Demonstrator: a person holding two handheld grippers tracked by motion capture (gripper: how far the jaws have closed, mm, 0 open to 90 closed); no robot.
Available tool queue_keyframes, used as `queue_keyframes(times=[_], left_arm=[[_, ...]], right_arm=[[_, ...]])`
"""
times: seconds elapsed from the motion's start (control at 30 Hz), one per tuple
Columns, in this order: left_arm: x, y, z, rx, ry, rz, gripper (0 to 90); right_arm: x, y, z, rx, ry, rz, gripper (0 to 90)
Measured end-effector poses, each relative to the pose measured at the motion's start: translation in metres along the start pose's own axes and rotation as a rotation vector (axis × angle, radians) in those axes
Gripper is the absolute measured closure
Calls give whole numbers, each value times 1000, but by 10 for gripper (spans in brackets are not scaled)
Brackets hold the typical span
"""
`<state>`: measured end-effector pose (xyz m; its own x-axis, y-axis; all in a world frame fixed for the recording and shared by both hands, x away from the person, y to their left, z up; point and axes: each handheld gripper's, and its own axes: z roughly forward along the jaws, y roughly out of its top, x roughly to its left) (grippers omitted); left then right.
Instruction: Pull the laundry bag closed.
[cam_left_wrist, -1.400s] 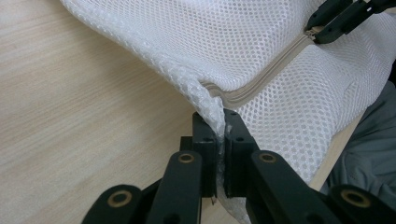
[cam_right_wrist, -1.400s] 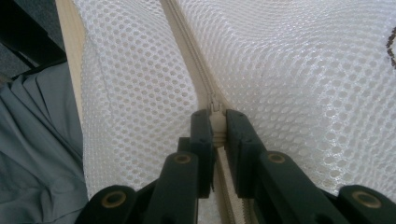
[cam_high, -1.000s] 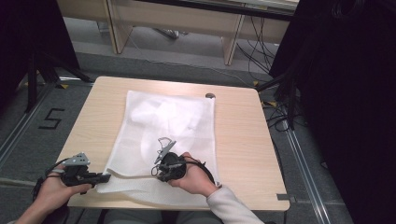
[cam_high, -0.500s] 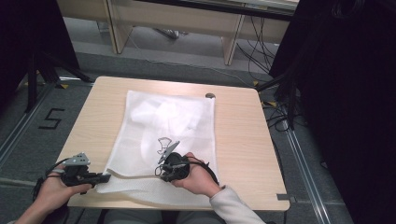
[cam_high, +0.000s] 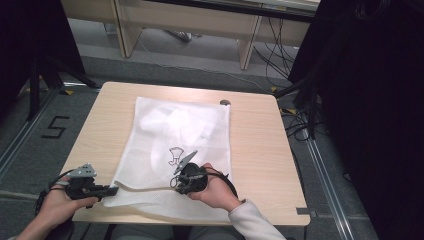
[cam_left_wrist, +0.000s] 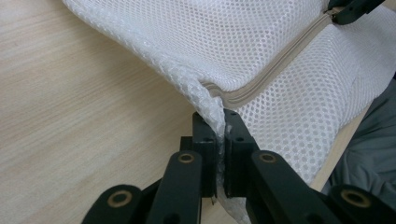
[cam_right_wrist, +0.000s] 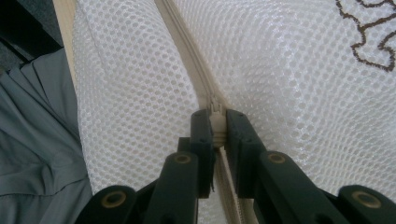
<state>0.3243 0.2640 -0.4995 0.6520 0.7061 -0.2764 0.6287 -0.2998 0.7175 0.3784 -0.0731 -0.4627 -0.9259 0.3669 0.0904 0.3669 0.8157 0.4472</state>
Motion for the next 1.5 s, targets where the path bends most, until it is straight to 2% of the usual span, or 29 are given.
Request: queue_keyframes(times=[0.03, 0.23, 0.3, 0.37, 0.4, 0.53, 0.67, 0.73, 0.9, 0.93, 0.97, 1.07, 1.13, 1.17, 1.5], left_arm=[[0, 0, 0, -1, -1, -1, 849], [0, 0, 0, -2, -1, -2, 849], [0, 0, -1, 7, 1, 3, 849], [0, 0, 0, -3, -1, -4, 849], [0, 0, 0, -2, 0, -2, 849], [0, 0, 0, 3, 1, 0, 849], [0, 0, 0, -2, 1, -4, 849], [0, 0, 0, 1, 1, -2, 849], [0, 0, 0, -2, 1, -2, 849], [0, 0, 0, -2, 2, -4, 849], [0, 0, 0, -2, 1, -1, 849], [0, 0, 0, 4, 2, 0, 849], [0, 0, 0, 2, 2, -1, 849], [0, 0, 0, 3, 3, 0, 849], [0, 0, 0, -3, 3, -6, 849]], right_arm=[[-1, 0, 0, -3, 8, -19, 824], [-1, -2, -2, -2, 8, -1, 824], [-1, -2, -3, 2, 5, 0, 824], [-1, -3, -3, 3, 0, -1, 824], [-3, -4, -3, -1, 14, -9, 824], [-3, -6, -5, 4, -5, 5, 824], [-4, -8, -6, 5, 3, 5, 824], [-4, -9, -7, 3, 1, 18, 824], [-5, -10, -8, 1, 5, 0, 824], [-5, -11, -9, 4, 0, 21, 824], [-6, -12, -10, 3, 5, 6, 824], [-8, -15, -11, 2, 3, 9, 824], [-7, -17, -11, 7, -3, 28, 824], [-8, -17, -11, 4, 5, 12, 824], [-8, -17, -13, 2, -3, 20, 824]])
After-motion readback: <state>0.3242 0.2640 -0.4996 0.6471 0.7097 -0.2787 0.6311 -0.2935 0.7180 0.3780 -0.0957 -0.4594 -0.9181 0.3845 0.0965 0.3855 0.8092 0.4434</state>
